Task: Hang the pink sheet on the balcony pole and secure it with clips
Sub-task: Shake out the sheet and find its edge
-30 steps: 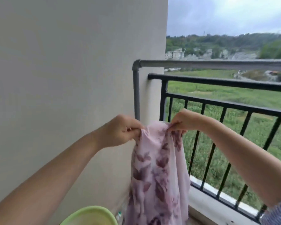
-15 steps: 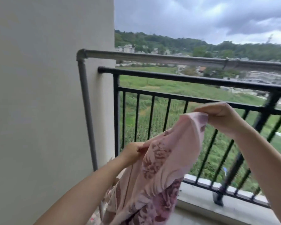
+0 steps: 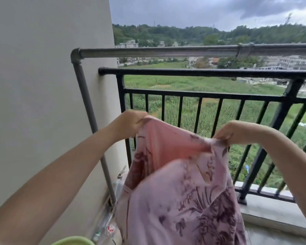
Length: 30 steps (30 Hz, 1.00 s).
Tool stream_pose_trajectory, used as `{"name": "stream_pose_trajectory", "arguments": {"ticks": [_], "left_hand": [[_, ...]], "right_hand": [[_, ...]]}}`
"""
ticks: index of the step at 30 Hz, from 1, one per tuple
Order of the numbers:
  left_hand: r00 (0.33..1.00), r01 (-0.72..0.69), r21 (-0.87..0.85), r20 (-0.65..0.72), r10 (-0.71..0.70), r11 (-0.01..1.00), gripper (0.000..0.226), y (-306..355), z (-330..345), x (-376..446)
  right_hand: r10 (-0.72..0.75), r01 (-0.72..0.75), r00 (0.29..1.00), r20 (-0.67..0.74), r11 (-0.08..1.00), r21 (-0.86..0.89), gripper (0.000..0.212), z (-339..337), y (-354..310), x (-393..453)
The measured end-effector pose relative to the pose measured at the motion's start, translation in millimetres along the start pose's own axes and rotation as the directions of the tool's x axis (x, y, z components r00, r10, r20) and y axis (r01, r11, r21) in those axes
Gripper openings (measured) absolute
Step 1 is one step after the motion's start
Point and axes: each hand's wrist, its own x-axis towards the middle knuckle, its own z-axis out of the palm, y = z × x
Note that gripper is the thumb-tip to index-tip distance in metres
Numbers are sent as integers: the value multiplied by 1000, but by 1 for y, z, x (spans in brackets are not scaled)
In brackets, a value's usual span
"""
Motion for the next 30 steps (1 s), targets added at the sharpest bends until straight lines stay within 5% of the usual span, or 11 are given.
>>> {"name": "stream_pose_trajectory", "arguments": {"ticks": [2,5,9,11,14,16,18,22,25,27,30], "left_hand": [[998,7,-109,-64,-14,994,39,16,-4,12],[989,-24,-179,-147,-2,984,44,35,-1,27],[990,29,-397,-113,-80,917,33,37,2,26],[980,90,-463,-115,-161,882,11,24,5,14],[955,293,-274,137,-264,916,32,5,39,-25],[793,436,-28,484,-369,899,38,2,85,-60],[642,430,89,669,-374,898,40,-1,136,-91],[676,614,21,503,-539,789,32,-12,196,-107],[722,670,-130,341,-602,731,22,-24,178,-92],[790,613,-228,180,-586,757,28,-34,140,-77],[852,441,-199,-212,-478,875,22,-38,78,-49]], "right_hand": [[-69,70,986,152,998,0,46,-6,-22,6],[-231,177,971,59,865,470,46,-6,-59,13],[20,87,981,-193,842,532,22,26,-98,33],[183,53,946,-269,730,681,16,31,-93,38],[363,90,901,-239,382,920,10,30,-72,38],[435,147,865,-251,257,955,13,33,-64,40],[468,182,843,-266,216,959,17,36,-62,42],[508,236,820,-264,121,964,15,40,-49,43],[654,183,709,-262,189,965,16,41,-19,37],[709,-15,641,-294,395,919,26,44,6,30],[561,-487,819,-121,790,372,27,49,11,22]]}}
